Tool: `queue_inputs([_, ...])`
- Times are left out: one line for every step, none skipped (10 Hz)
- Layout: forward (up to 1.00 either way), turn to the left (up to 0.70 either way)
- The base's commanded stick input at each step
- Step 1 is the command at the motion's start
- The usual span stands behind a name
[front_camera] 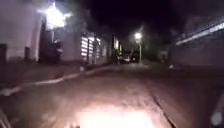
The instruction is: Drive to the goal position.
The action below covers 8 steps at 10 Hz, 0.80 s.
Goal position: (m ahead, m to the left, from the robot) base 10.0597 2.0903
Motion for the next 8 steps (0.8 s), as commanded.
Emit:
queue_inputs([1.00, -0.27])
queue_inputs([1.00, -0.27])
queue_inputs([1.00, -0.27])
queue_inputs([1.00, -0.27])
queue_inputs([1.00, 0.00])
queue_inputs([1.00, 0.00])
queue_inputs([1.00, 0.00])
queue_inputs([1.00, 0.00])
